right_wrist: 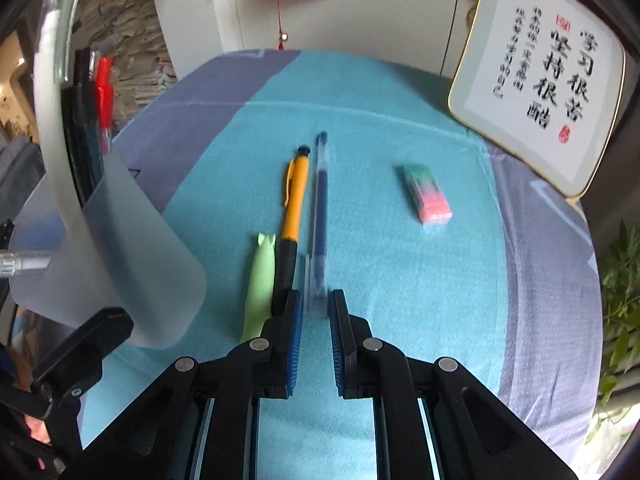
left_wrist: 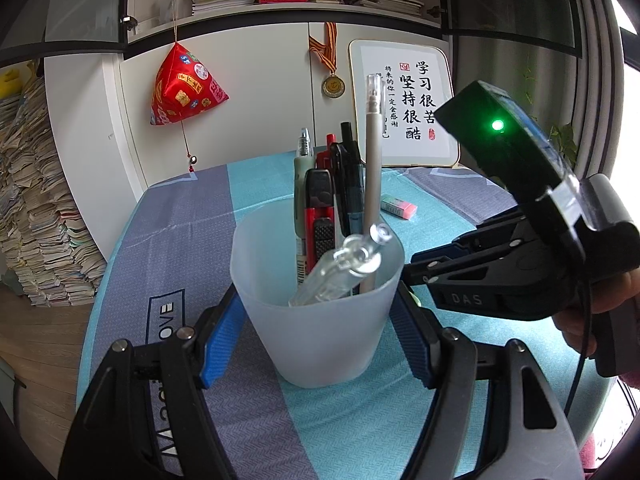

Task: Organize stationery
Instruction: 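Lower the long white pen into the cup and open the right gripper, then grasp the blue pen on the cloth with the right gripper, then lower the blue pen into the cup and open the right gripper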

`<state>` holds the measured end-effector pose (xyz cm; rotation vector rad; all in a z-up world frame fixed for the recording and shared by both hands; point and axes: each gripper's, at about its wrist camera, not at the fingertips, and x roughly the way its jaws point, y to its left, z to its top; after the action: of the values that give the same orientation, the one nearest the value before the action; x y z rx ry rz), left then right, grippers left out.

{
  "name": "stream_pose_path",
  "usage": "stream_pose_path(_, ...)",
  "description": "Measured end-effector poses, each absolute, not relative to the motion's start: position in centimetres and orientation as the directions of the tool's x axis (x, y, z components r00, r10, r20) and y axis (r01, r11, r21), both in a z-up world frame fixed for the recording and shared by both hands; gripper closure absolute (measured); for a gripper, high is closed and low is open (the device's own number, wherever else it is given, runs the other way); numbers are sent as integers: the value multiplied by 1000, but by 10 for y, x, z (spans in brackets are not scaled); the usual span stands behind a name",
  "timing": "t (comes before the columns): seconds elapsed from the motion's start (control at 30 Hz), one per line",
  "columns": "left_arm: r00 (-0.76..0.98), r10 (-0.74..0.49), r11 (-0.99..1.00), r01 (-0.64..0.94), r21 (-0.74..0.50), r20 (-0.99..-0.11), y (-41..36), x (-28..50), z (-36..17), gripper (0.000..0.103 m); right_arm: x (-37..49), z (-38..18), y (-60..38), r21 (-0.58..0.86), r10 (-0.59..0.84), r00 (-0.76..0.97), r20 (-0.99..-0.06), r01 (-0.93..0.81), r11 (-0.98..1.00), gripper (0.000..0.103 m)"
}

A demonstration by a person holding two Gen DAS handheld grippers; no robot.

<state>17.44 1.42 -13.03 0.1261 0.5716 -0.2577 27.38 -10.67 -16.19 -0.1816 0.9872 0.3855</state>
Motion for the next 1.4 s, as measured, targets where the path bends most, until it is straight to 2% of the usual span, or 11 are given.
stream_pose_path(0.17,810,-206,960,276,47,-549,14,174,-130,33,272,-152,-117,66,260,508,-821,-368,927,91)
stream_pose_path(0.47,810,-203,960,275,50,-549,14,174,-131,33,225,-68,-159,67,282,659,-697,-332,941,91)
stream_pose_path(0.6,811,-202,960,274,51,-550,14,174,-131,33,216,-47,-161,105,327,658,-679,-354,929,92)
stream_pose_path(0.83,809,-203,960,275,50,-551,15,173,-131,33,166,-2,-159,87,405,663,-630,-458,885,92)
stream_pose_path(1.03,809,-204,960,275,49,-552,15,173,-130,33,145,12,-153,194,524,490,-697,-575,795,92)
stream_pose_path(1.13,809,-204,960,275,49,-552,15,173,-130,33,148,6,-147,235,521,410,-749,-571,787,92)
stream_pose_path(1.4,809,-204,960,276,49,-552,15,173,-130,33,177,-9,-137,307,503,295,-812,-517,799,92)
